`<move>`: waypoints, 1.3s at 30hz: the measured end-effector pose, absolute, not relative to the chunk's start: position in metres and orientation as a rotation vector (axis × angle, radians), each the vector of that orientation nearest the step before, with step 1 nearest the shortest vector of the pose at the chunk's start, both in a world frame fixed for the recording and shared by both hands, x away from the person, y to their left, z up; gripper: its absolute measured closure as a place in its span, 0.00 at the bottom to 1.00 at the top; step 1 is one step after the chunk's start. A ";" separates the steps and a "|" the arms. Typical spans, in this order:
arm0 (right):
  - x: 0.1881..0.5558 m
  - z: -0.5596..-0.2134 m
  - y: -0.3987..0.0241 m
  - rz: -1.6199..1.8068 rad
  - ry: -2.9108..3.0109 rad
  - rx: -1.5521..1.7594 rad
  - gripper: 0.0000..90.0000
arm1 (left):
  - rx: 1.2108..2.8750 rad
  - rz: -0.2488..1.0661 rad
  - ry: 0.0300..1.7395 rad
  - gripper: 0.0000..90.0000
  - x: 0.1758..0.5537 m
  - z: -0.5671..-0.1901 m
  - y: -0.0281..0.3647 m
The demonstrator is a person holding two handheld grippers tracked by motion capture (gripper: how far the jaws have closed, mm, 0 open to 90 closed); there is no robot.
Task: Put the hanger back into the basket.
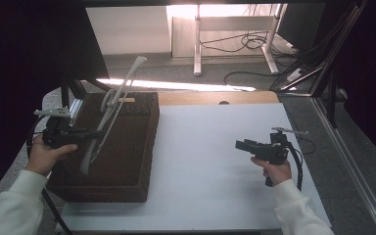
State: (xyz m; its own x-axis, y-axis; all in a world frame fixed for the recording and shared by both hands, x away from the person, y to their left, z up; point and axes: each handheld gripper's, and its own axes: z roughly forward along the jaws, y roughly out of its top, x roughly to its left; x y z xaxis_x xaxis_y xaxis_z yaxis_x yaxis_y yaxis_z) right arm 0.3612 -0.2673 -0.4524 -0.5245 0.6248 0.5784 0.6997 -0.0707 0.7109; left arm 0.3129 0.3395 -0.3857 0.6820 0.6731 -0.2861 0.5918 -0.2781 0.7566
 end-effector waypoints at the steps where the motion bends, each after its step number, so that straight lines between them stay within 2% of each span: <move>1: 0.361 -0.453 -0.267 -1.684 -2.090 -1.496 0.40 | 1.978 0.112 0.980 0.91 0.313 -0.387 0.340; 10: 0.361 -0.453 -0.269 -1.682 -2.086 -1.504 0.40 | 2.049 0.098 0.927 0.91 0.309 -0.398 0.344; 24: 0.362 -0.455 -0.267 -1.670 -2.089 -1.507 0.40 | 2.137 0.037 0.968 0.91 0.311 -0.422 0.344; 30: 0.362 -0.455 -0.268 -1.671 -2.084 -1.510 0.40 | 2.200 0.038 1.045 0.89 0.314 -0.434 0.344; 32: 0.362 -0.455 -0.269 -1.670 -2.084 -1.512 0.40 | 2.197 0.051 1.070 0.83 0.316 -0.436 0.346; 36: 0.362 -0.455 -0.269 -1.667 -2.084 -1.513 0.40 | 2.163 0.095 1.120 0.62 0.318 -0.433 0.347; 39: 0.362 -0.455 -0.269 -1.668 -2.082 -1.514 0.40 | 2.180 0.108 1.119 0.57 0.318 -0.432 0.344</move>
